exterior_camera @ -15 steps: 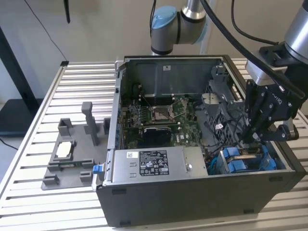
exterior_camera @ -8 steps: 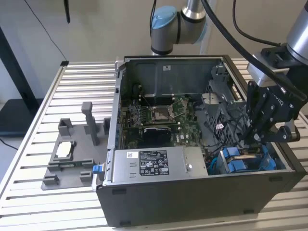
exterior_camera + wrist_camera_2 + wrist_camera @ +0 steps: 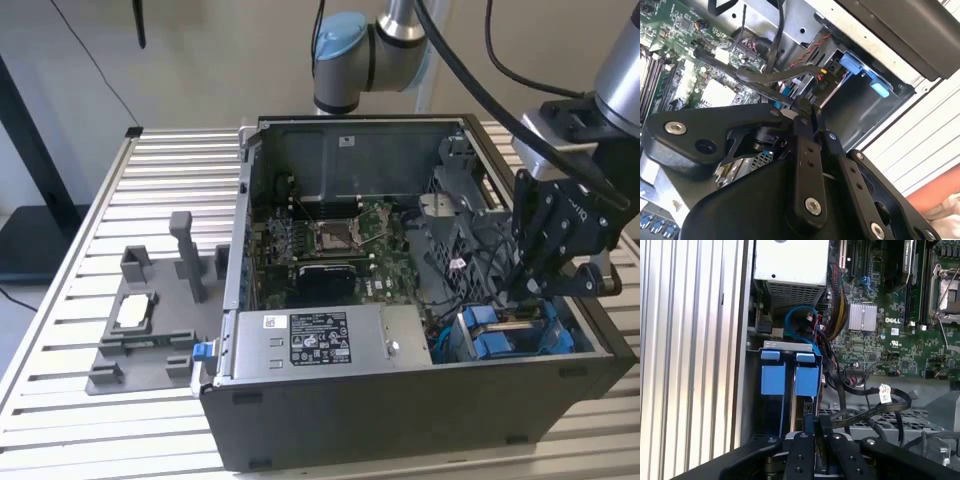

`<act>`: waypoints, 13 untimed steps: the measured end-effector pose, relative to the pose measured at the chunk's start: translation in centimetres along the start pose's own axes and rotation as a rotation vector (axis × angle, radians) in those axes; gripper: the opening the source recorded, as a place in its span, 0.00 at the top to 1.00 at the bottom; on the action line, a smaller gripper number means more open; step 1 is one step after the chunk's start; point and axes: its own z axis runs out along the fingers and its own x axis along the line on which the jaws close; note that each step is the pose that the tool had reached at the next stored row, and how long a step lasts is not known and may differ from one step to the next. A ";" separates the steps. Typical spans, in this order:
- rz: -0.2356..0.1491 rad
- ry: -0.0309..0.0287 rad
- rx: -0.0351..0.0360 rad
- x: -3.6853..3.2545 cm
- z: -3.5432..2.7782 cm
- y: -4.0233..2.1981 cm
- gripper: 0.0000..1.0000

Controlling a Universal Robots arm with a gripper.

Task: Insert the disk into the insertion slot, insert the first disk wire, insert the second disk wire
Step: 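Insert the second disk wire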

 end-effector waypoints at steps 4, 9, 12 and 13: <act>0.007 0.0108 0.0002 -0.05 0.17 -0.01 0.84; 0.011 0.0143 0.0003 -0.03 0.34 -0.15 0.84; 0.014 0.0140 0.0005 -0.01 0.49 -0.26 0.84; 0.016 0.0139 0.0007 -0.01 0.54 -0.29 0.84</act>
